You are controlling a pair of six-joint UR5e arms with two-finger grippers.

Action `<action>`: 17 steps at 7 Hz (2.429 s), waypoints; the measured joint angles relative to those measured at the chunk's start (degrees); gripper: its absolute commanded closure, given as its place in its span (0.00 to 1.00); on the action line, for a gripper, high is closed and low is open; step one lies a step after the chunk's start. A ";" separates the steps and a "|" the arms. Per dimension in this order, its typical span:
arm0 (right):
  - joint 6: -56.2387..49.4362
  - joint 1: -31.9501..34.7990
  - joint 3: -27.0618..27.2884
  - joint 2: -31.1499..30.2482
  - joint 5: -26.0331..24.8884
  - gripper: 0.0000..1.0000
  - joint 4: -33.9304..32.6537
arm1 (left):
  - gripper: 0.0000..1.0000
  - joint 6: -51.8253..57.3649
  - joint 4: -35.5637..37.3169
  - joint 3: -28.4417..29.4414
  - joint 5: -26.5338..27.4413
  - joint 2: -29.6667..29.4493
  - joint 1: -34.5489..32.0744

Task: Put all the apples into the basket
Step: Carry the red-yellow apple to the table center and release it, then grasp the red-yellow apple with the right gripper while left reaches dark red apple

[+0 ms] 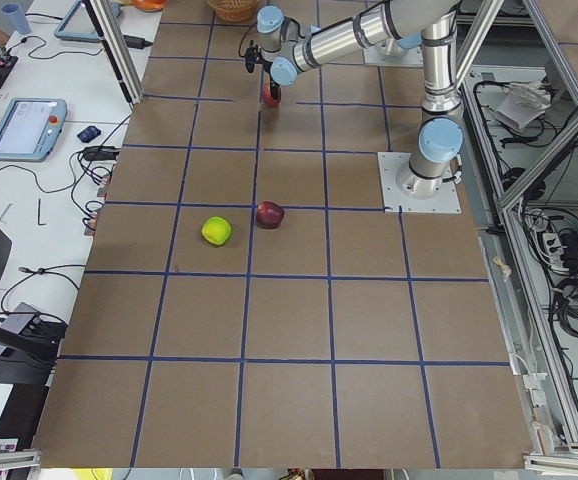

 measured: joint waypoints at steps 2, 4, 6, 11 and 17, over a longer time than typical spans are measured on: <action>0.00 0.06 0.04 -0.21 0.04 0.00 0.21 | 0.00 7.81 -7.14 1.19 0.29 3.50 7.83; 2.28 1.08 2.55 1.26 1.55 0.00 -2.36 | 0.00 30.69 -14.77 1.86 0.70 6.28 24.10; 12.23 6.20 6.44 7.71 3.62 0.00 -13.19 | 0.00 50.49 -16.99 2.28 6.23 6.65 38.04; 25.26 18.03 8.12 25.26 0.70 0.00 -30.52 | 0.00 69.00 -15.85 -0.54 16.06 3.79 51.39; 24.32 18.79 12.75 27.72 -0.01 0.68 -40.45 | 1.00 65.31 -13.28 -0.34 10.14 -1.26 50.65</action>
